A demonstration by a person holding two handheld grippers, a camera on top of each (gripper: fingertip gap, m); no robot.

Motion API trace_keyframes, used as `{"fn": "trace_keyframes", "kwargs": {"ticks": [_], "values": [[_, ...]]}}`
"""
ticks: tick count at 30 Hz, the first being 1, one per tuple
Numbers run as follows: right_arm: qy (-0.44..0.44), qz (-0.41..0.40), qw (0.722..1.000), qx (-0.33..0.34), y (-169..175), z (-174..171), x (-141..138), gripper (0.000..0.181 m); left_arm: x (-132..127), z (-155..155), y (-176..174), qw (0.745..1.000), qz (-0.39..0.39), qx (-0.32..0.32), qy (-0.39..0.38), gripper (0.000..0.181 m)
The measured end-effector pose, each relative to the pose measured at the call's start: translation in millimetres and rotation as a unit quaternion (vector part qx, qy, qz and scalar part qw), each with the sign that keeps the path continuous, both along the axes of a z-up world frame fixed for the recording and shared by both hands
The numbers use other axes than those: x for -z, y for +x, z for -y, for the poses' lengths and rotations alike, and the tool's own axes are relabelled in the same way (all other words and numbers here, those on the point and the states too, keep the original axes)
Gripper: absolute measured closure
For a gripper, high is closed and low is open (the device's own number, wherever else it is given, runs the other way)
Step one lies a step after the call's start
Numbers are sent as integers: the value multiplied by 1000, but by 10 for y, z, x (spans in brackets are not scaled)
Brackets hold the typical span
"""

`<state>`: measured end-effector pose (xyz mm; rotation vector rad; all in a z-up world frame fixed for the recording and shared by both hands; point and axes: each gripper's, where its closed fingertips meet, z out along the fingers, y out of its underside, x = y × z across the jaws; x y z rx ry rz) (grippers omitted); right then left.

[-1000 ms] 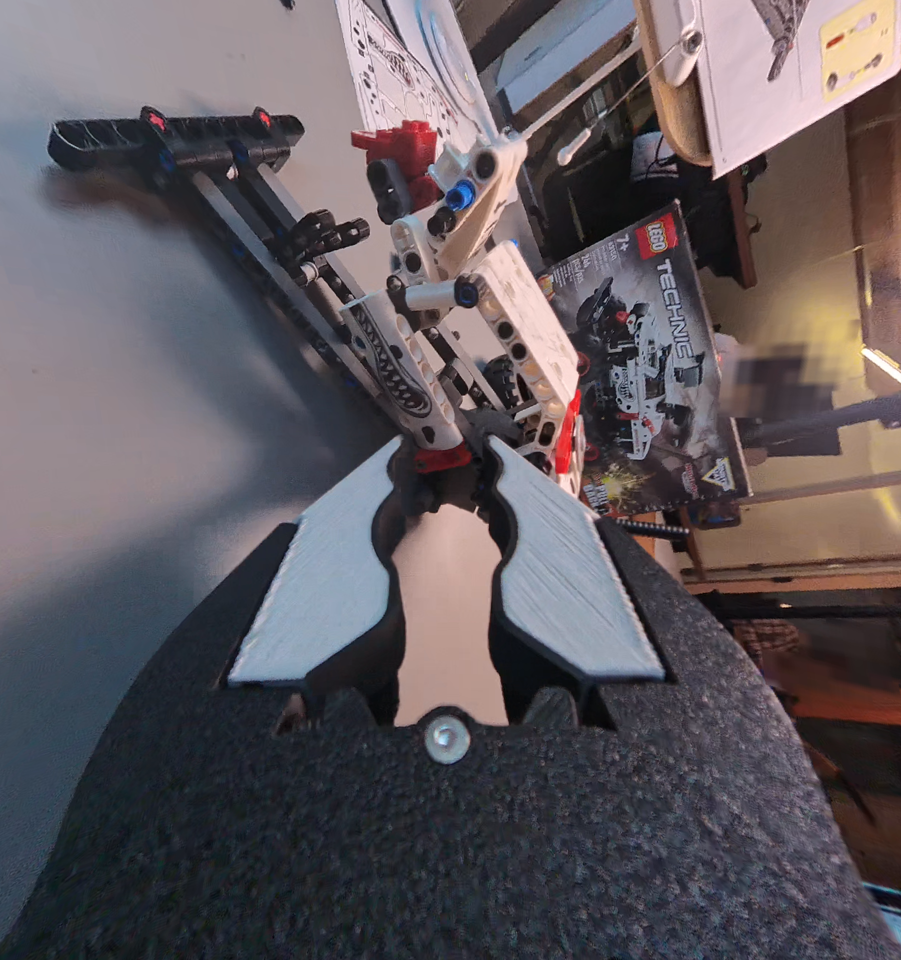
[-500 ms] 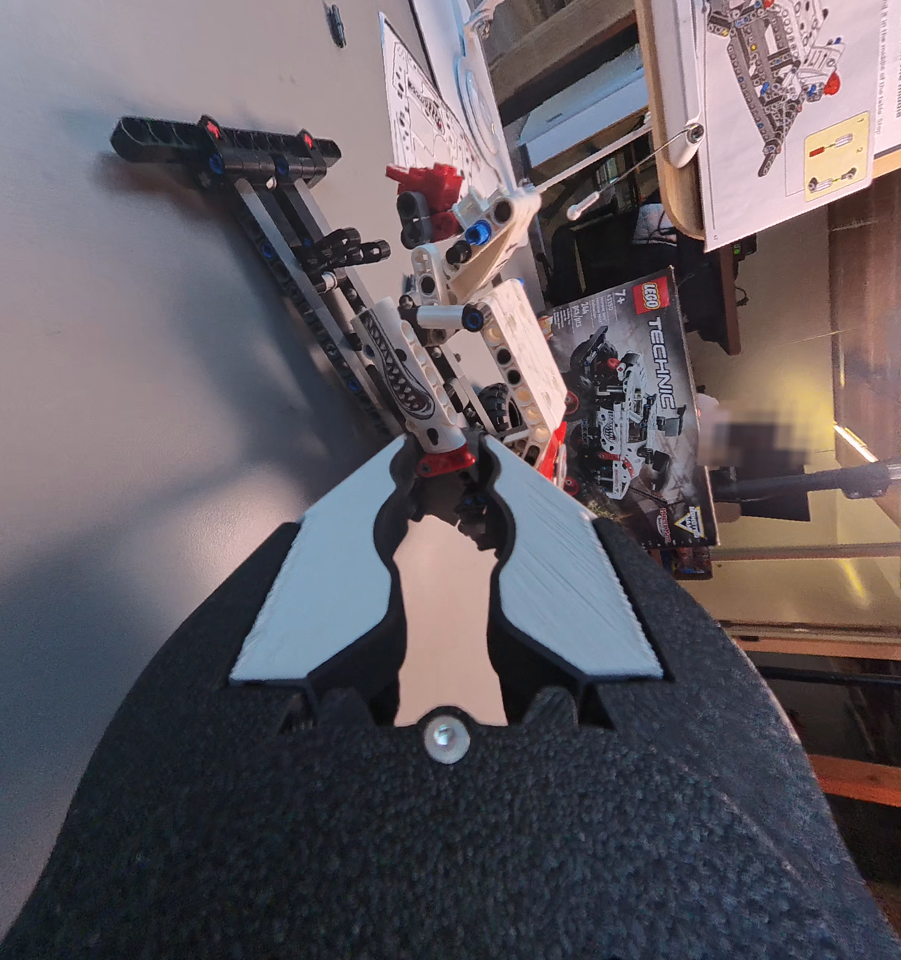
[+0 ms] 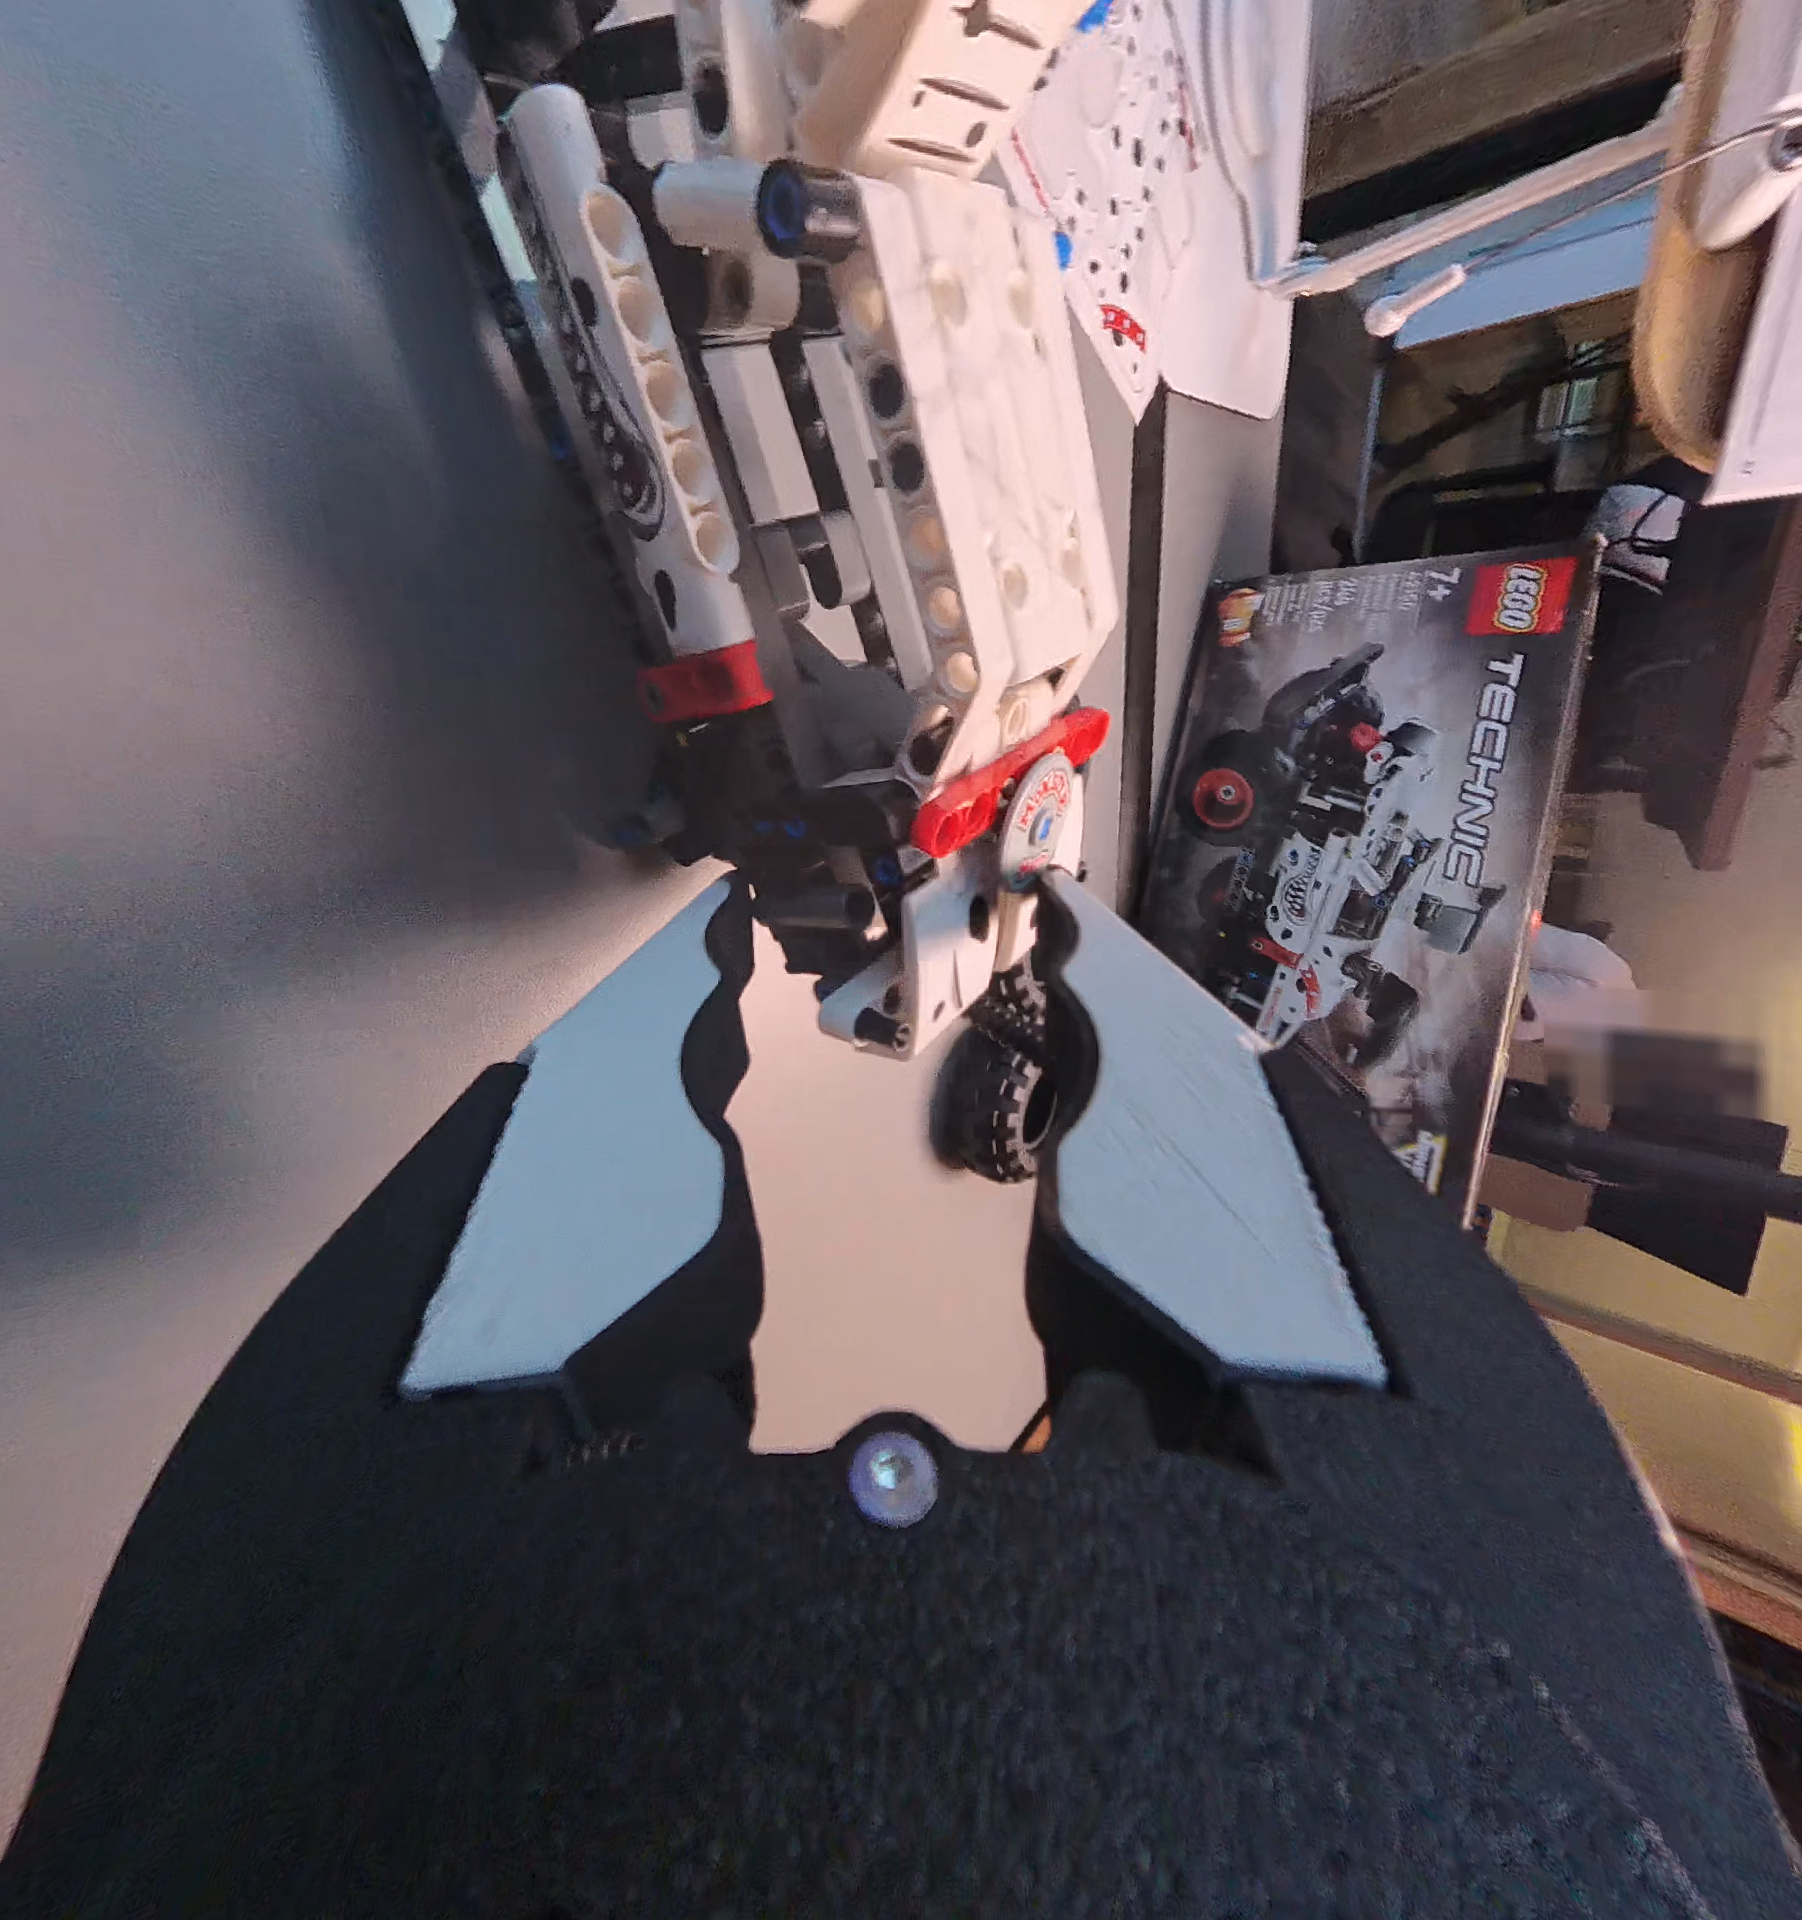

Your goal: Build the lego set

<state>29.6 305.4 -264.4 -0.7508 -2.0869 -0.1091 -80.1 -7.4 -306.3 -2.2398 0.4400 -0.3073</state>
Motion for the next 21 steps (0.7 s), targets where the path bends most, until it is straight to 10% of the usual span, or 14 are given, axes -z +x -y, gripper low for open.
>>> {"fn": "trace_keyframes", "kwargs": {"ticks": [12, 21], "values": [[-289, 244, 920, 104, 135, 271, -53, 136, -12, -7, -14, 1000, 6, -4, 2, 176], [-264, 217, 933, 115, 110, 293, -70, 136, -5, 0, 2, 1000, 0, 2, 2, 177]]}}
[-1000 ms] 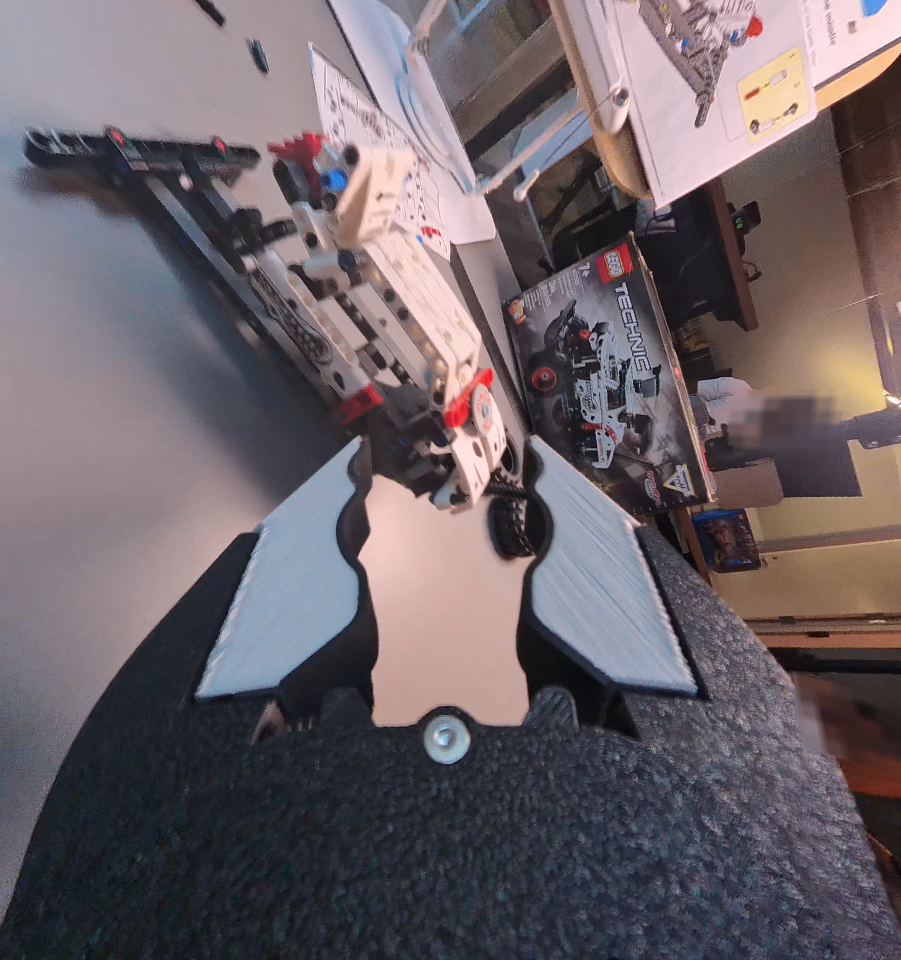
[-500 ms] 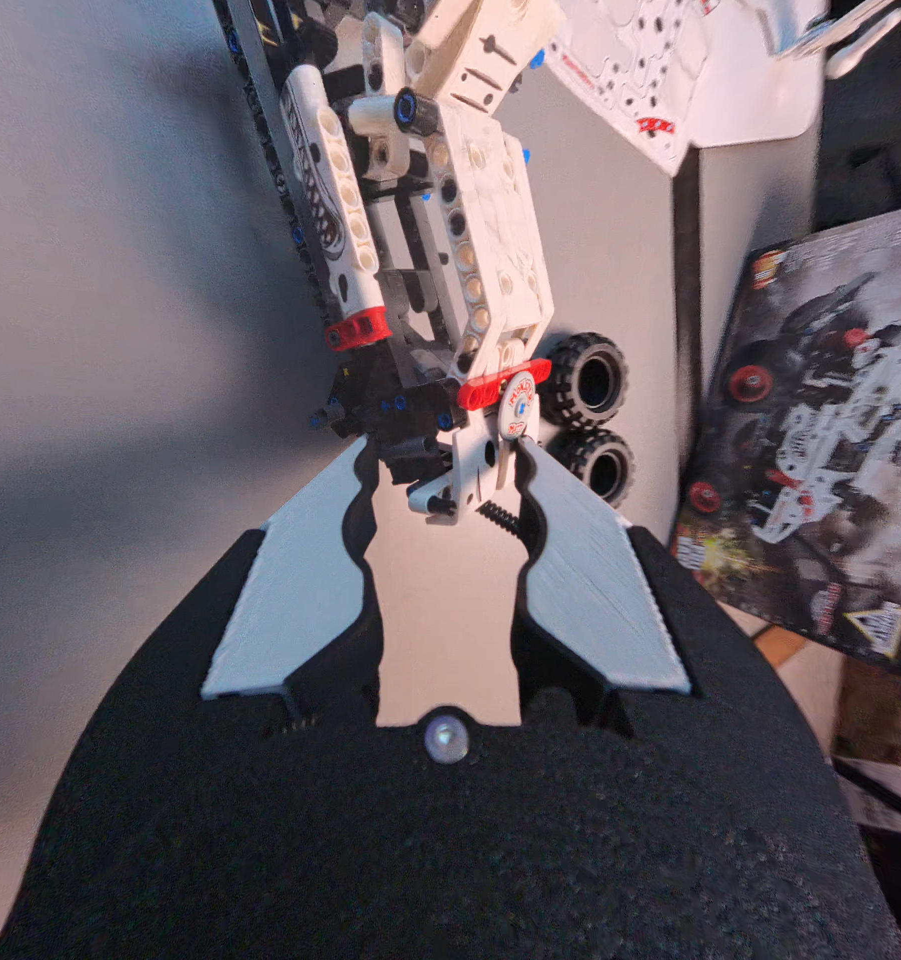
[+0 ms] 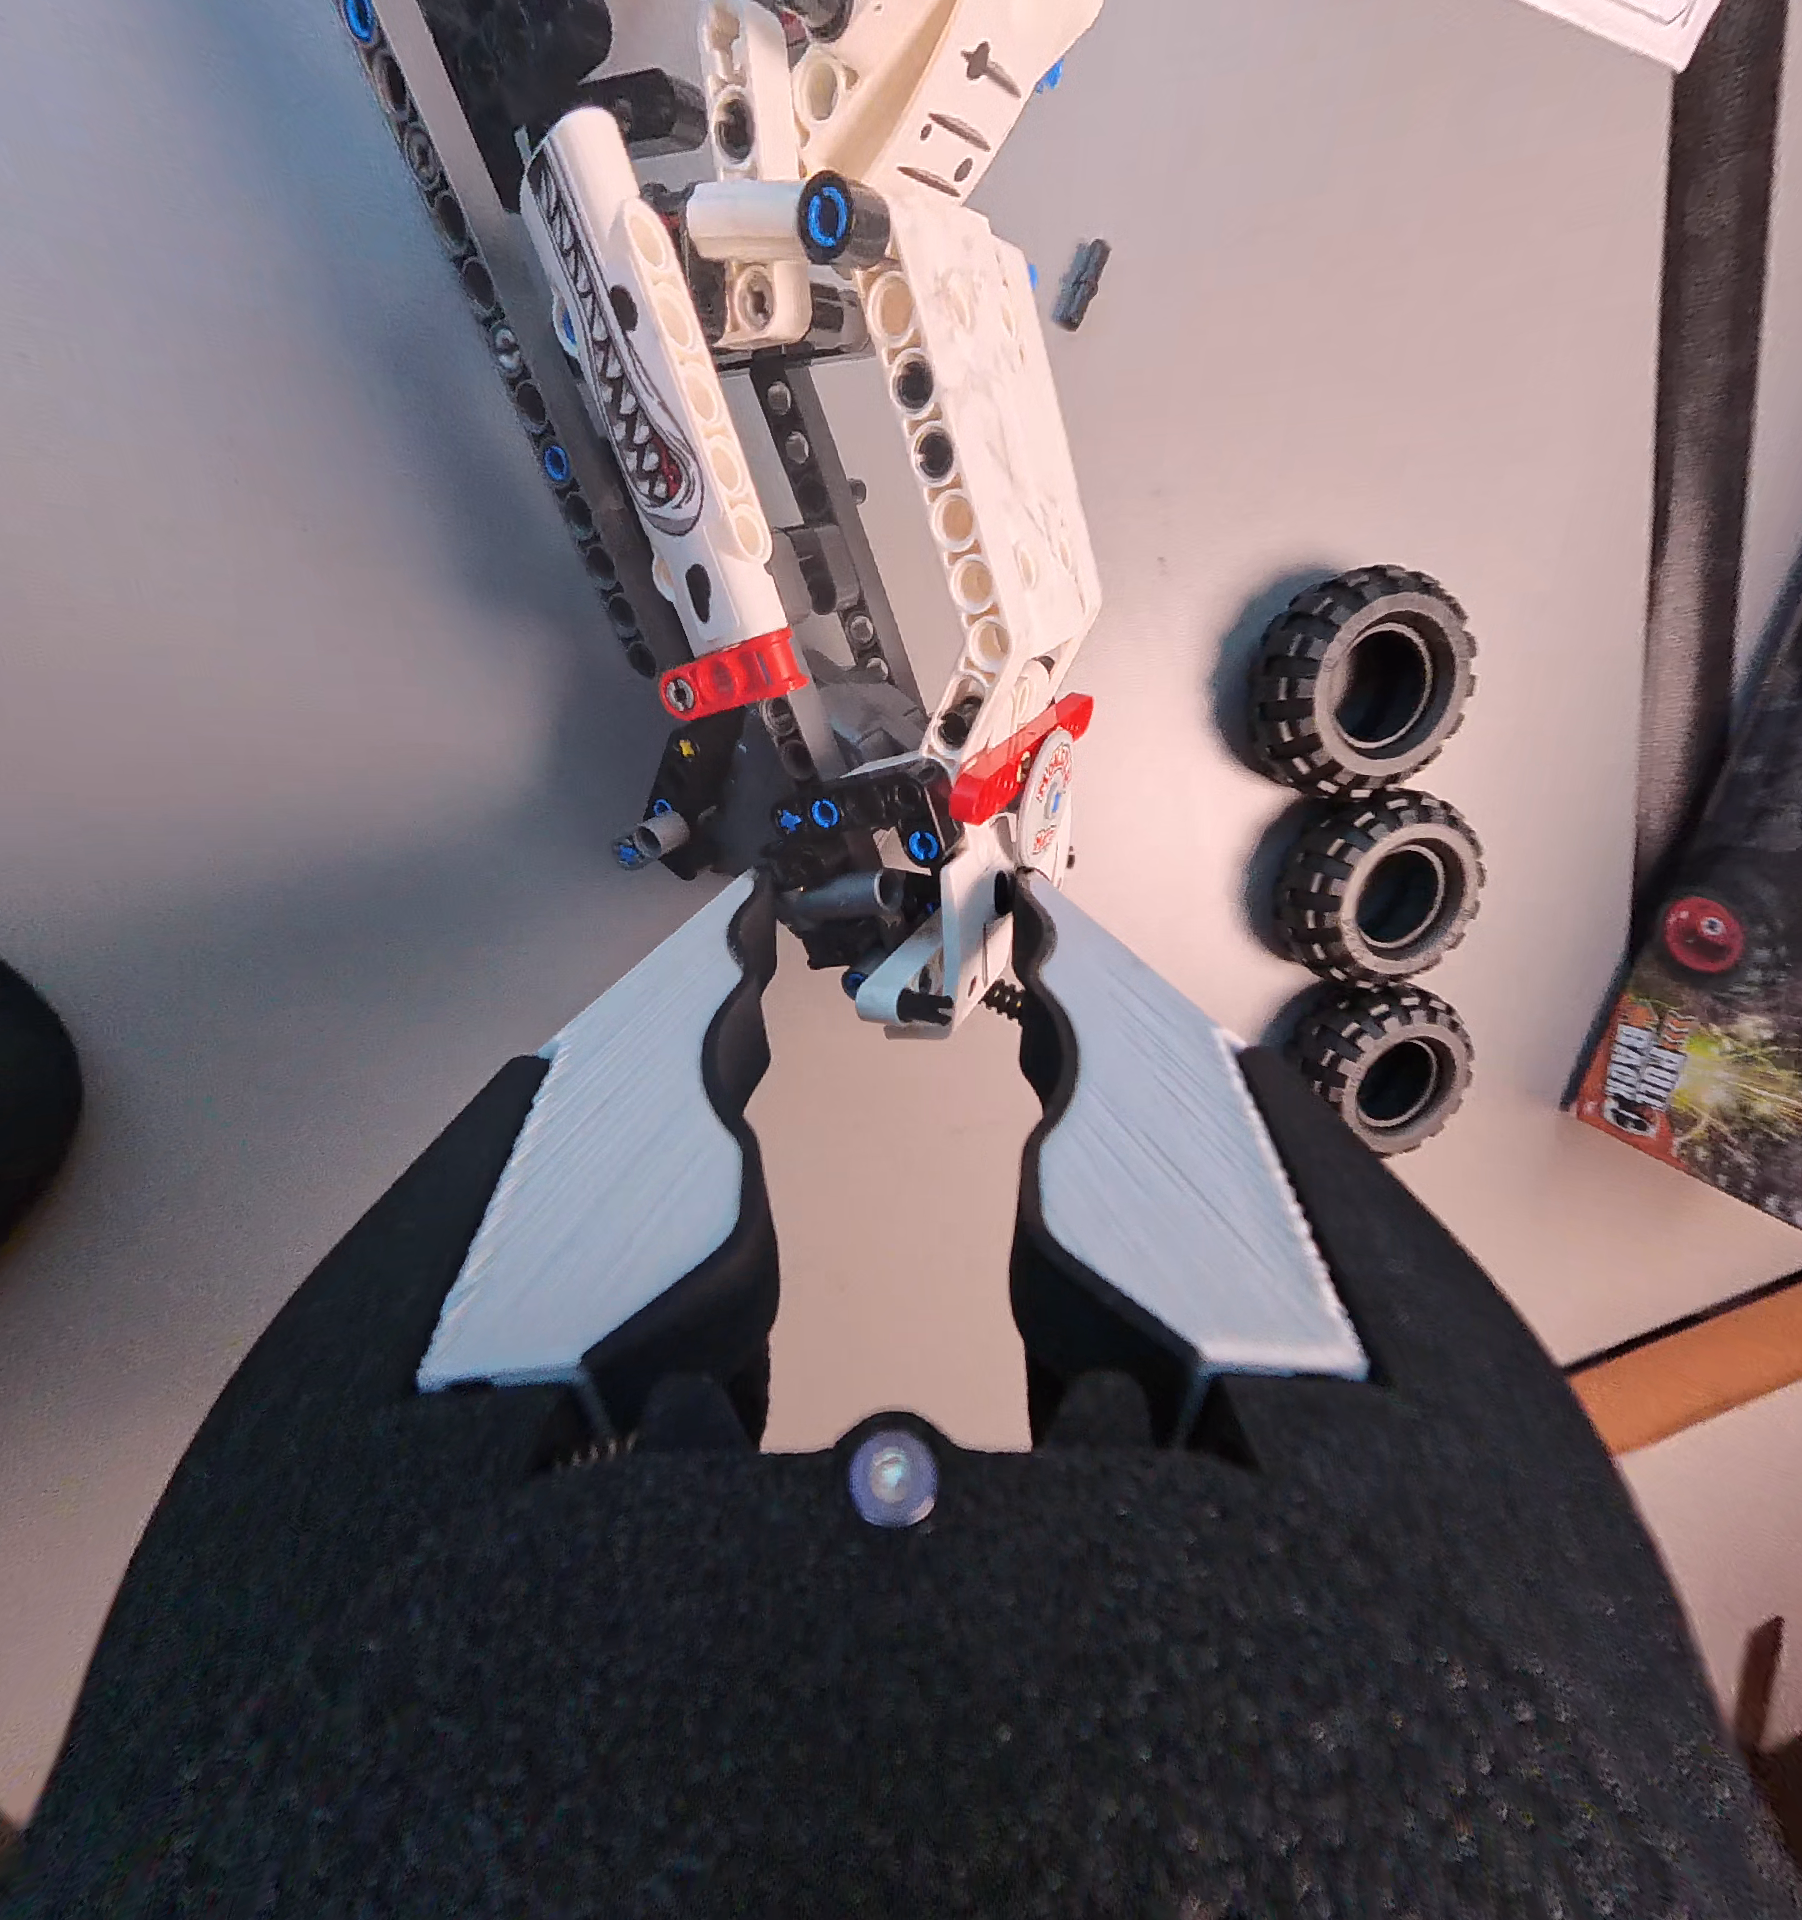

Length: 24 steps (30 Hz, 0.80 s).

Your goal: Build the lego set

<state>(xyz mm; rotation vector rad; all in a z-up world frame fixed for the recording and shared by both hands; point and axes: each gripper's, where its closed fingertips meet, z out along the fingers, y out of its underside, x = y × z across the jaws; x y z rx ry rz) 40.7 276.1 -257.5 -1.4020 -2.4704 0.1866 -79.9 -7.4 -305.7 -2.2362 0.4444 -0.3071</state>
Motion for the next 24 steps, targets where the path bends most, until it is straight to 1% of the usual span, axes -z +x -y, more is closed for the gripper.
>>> {"fn": "trace_keyframes", "kwargs": {"ticks": [4, 9, 13, 17, 19, 21, 24], "values": [[78, -62, 995, 21, -33, 35, -23, 136, -1, 2, 2, 1000, -2, 1, 1, 177], [169, -137, 974, 54, -44, 179, -26, 136, 1, -4, 3, 1000, -5, 1, 2, 177], [213, -177, 960, 51, -66, 316, -17, 136, 5, -8, 2, 1000, -9, 1, 2, 177], [258, -196, 945, 34, -70, 364, 5, 136, 3, -7, 4, 1000, -9, 0, 2, 177], [261, -206, 943, 28, -80, 382, 8, 136, 7, -7, 7, 1000, -11, 1, 2, 177], [246, -205, 947, 28, -80, 384, 7, 136, 7, -5, 13, 1000, -11, 2, 2, 177], [162, -177, 970, 45, -94, 382, -25, 136, 13, -5, 22, 1000, -11, 4, 0, 176]]}}
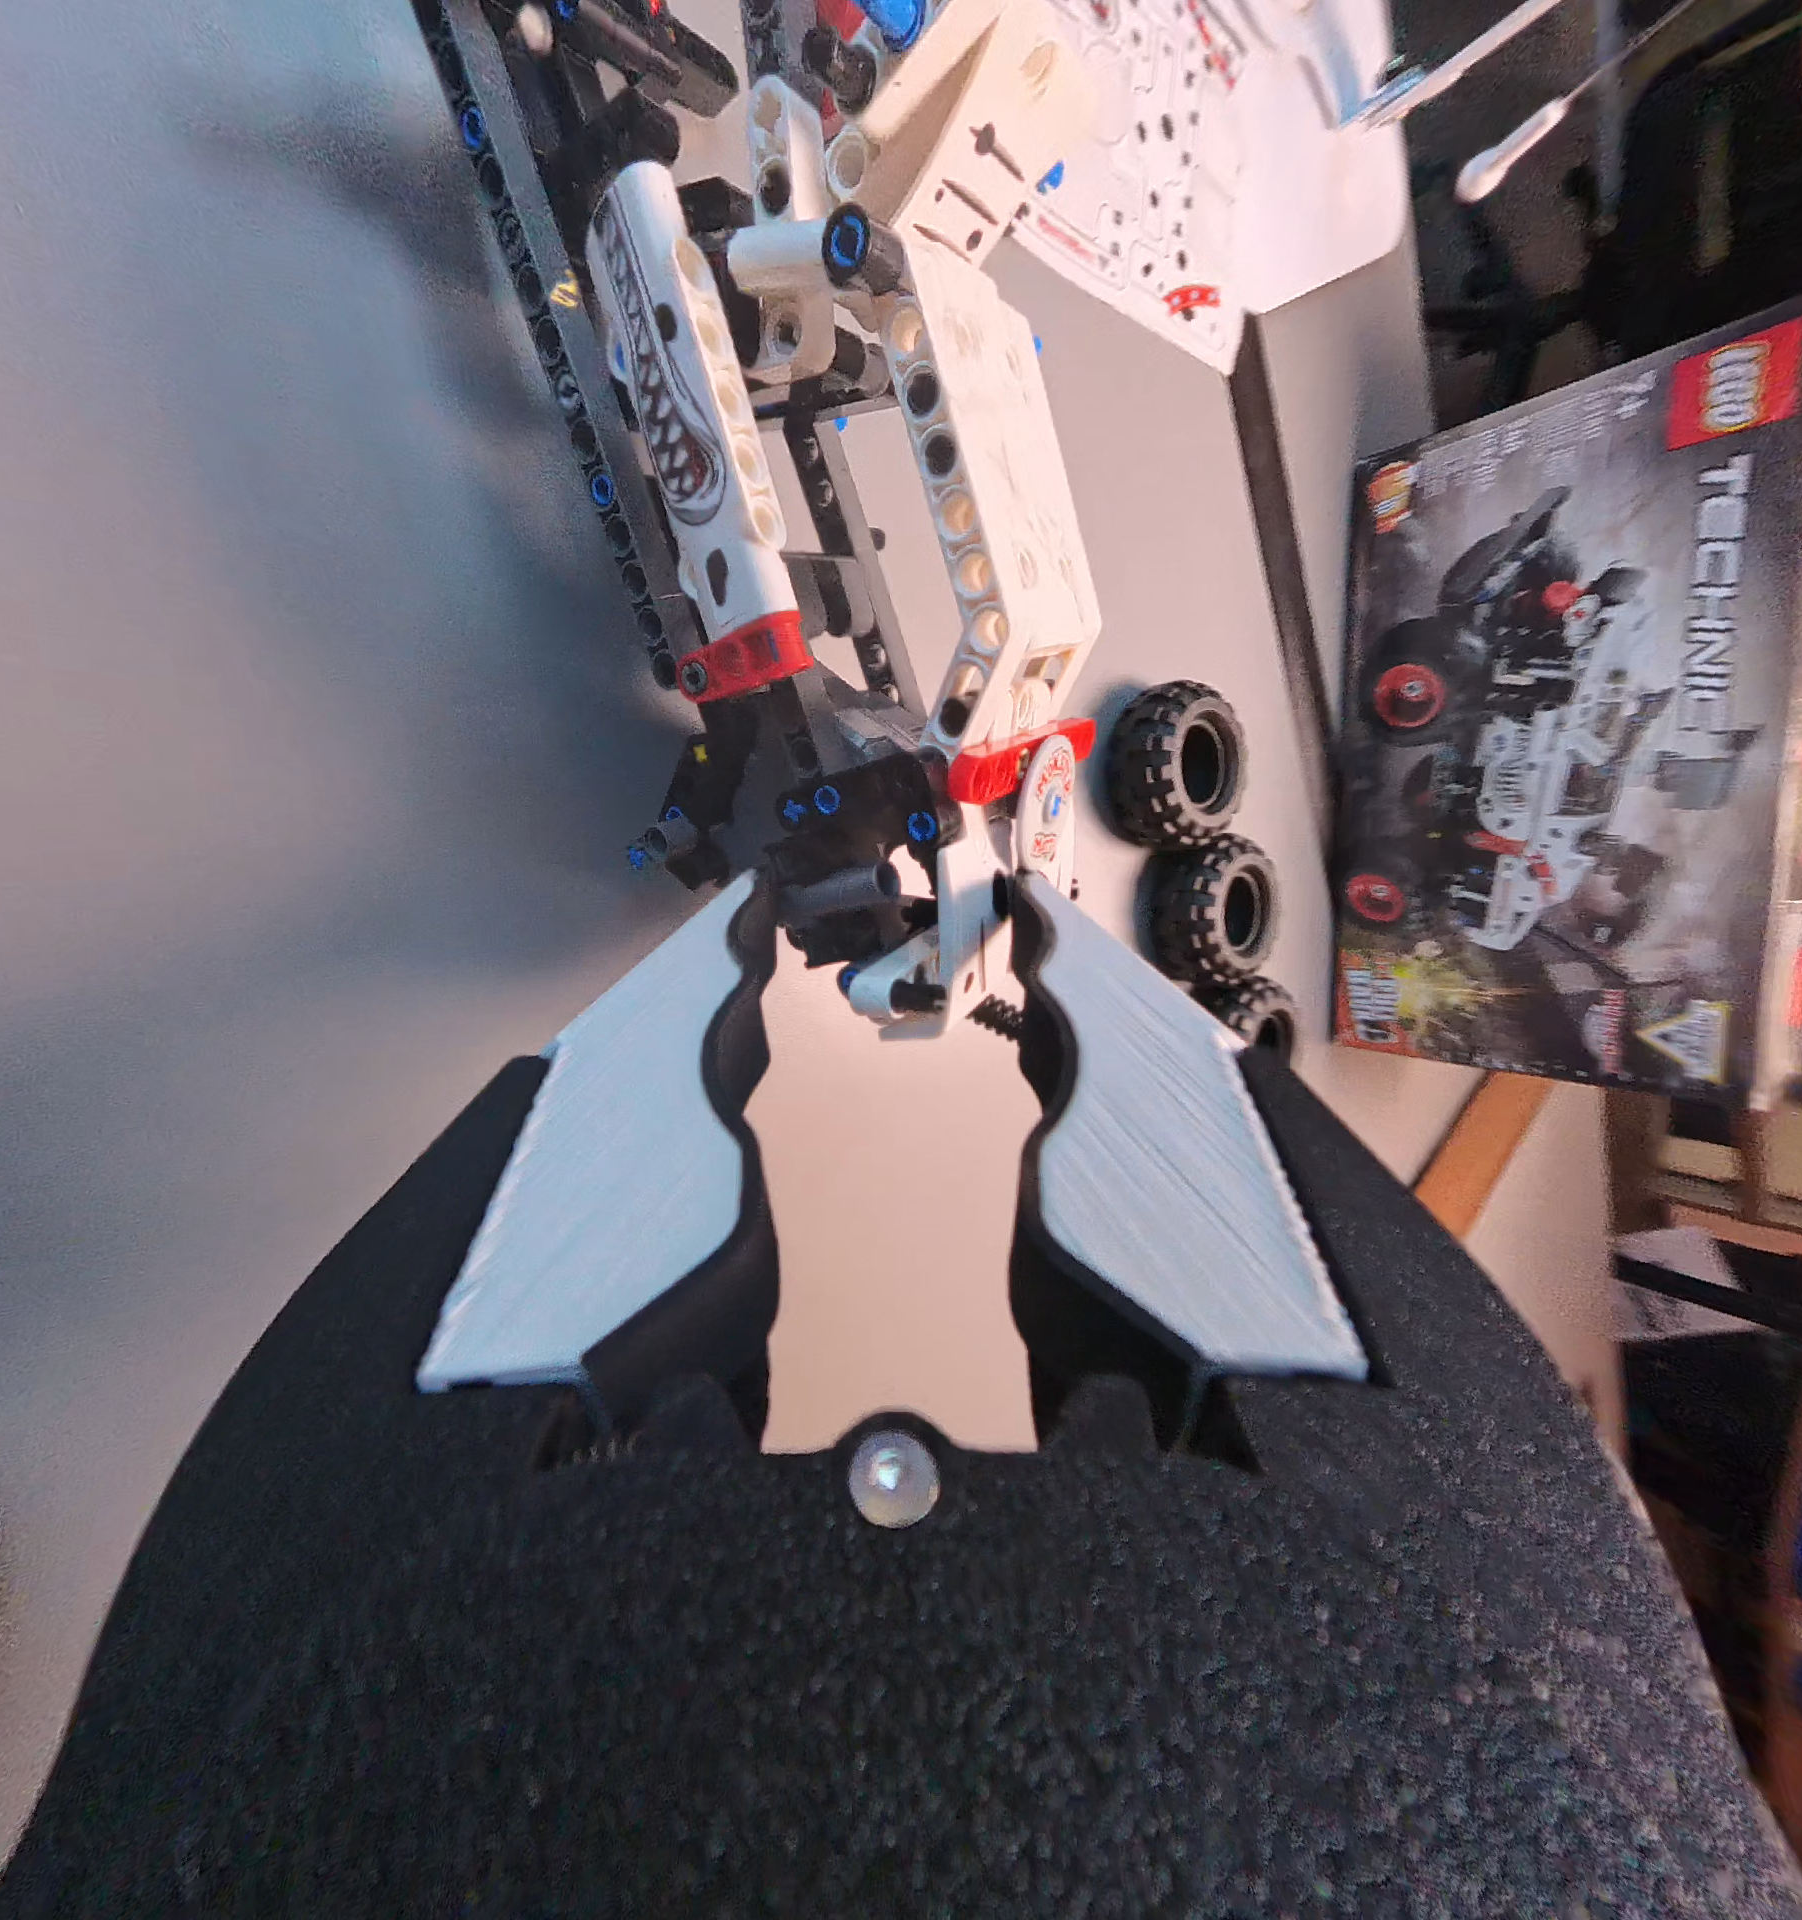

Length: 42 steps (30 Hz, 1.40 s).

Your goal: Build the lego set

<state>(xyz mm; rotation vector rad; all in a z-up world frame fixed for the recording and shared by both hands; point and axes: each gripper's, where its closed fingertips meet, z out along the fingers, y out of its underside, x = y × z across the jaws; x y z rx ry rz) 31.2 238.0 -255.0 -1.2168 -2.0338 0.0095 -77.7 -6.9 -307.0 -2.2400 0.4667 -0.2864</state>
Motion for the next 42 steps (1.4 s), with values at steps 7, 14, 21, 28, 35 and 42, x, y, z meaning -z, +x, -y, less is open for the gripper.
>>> {"fn": "trace_keyframes", "kwargs": {"ticks": [7, 14, 21, 28, 35, 42], "values": [[-166, 106, 980, 12, -21, -23, -18, 137, -1, 6, 25, 1000, -1, 4, 0, 177], [-176, 123, 976, 14, -41, -41, -38, 137, -1, 6, 25, 1000, 0, 4, 0, 177], [-169, 128, 977, 16, -38, -49, -25, 137, -2, 6, 27, 1000, -1, 5, 1, 177], [-166, 127, 978, 15, -46, -47, -28, 137, 0, 8, 31, 1000, -2, 6, 1, 177], [-141, 119, 983, 7, -67, -25, -40, 136, 0, 10, 32, 1000, -2, 6, 1, 177], [-120, 114, 986, 3, -75, -7, -35, 136, 2, 8, 36, 1000, -4, 7, 1, 177]]}}
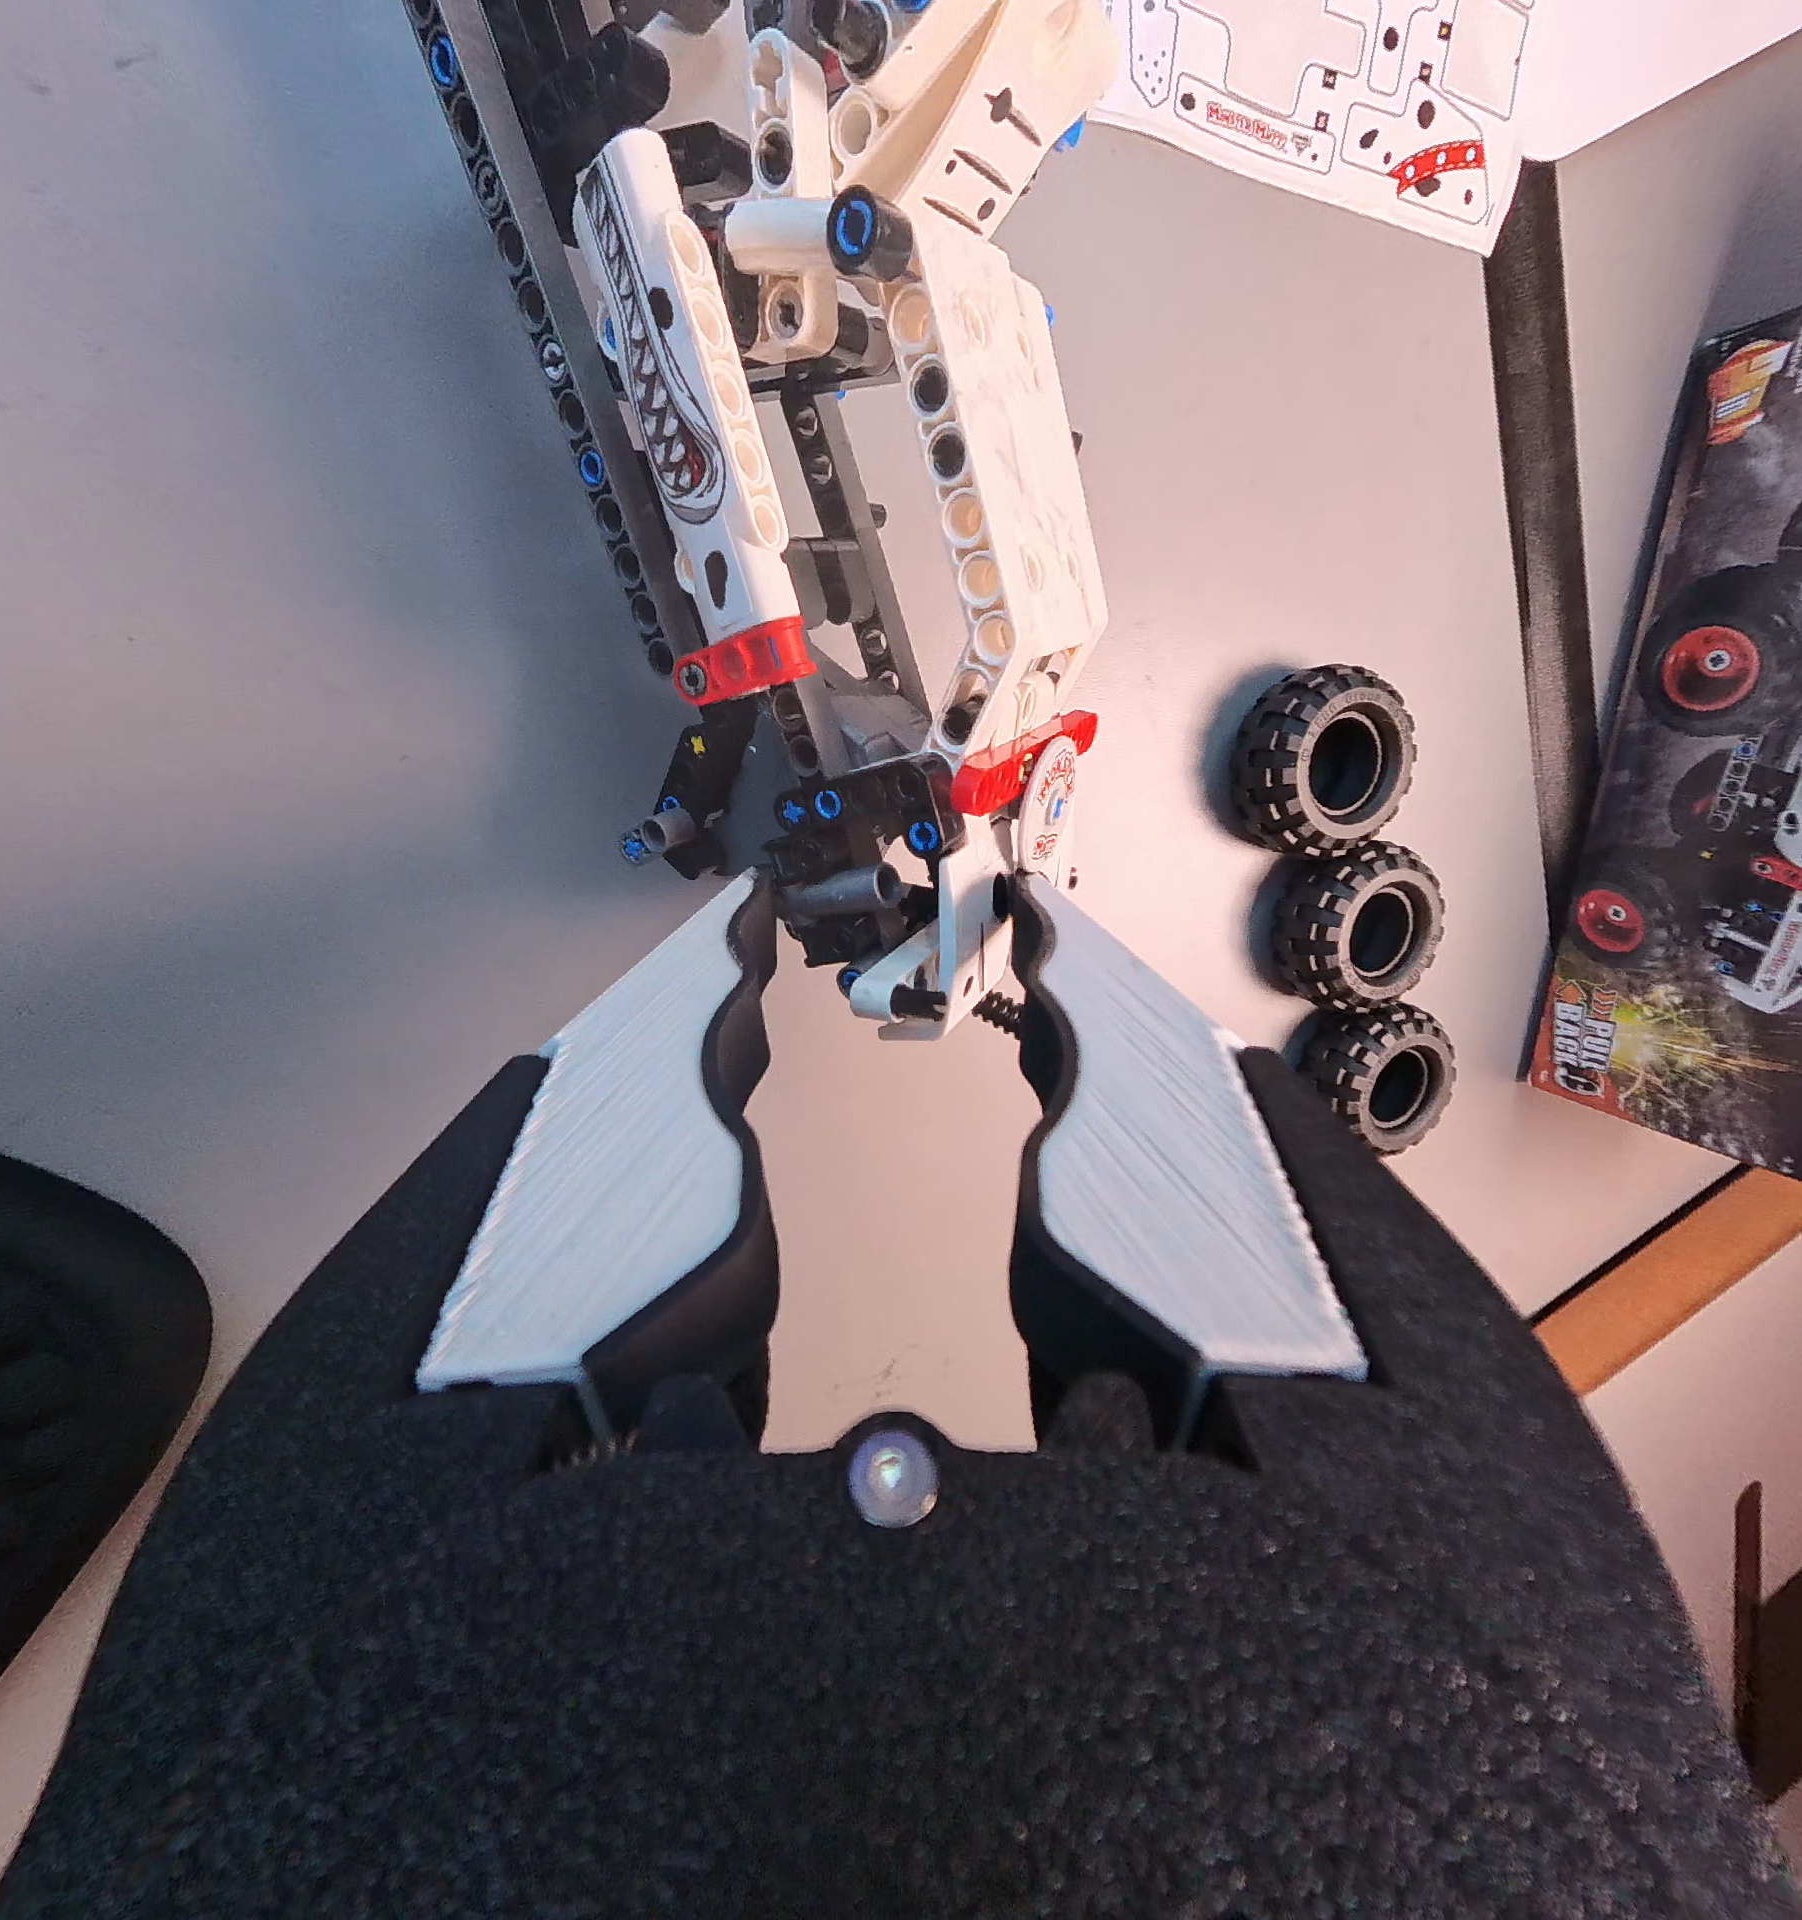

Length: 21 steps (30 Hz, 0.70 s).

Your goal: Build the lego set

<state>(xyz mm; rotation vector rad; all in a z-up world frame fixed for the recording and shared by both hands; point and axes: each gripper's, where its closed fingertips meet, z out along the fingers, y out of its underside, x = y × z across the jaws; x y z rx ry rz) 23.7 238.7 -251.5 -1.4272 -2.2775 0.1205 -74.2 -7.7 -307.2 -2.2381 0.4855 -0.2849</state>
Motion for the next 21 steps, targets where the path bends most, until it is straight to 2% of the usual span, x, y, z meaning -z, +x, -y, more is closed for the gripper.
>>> {"fn": "trace_keyframes", "kwargs": {"ticks": [4, 8, 12, 15, 18, 21], "values": [[17, -10, 1000, -4, -6, -9, 10, 136, -12, -3, 2, 1000, -1, 0, 3, 177], [75, -41, 996, -24, -8, 0, 31, 136, -47, -10, -5, 1000, -2, -2, 12, 177], [190, -94, 975, -62, -25, 2, 53, 136, -72, -17, -8, 1000, 0, -2, 19, 177], [234, -143, 958, -87, -49, 73, 70, 136, -60, -18, 12, 1000, -1, 1, 18, 177], [243, -174, 949, -97, -26, 134, 94, 133, -56, -21, 23, 1000, -3, 4, 18, 177], [217, -212, 949, -82, 23, 220, -7, 120, -102, -30, 18, 1000, -1, 1, 29, 177]]}}
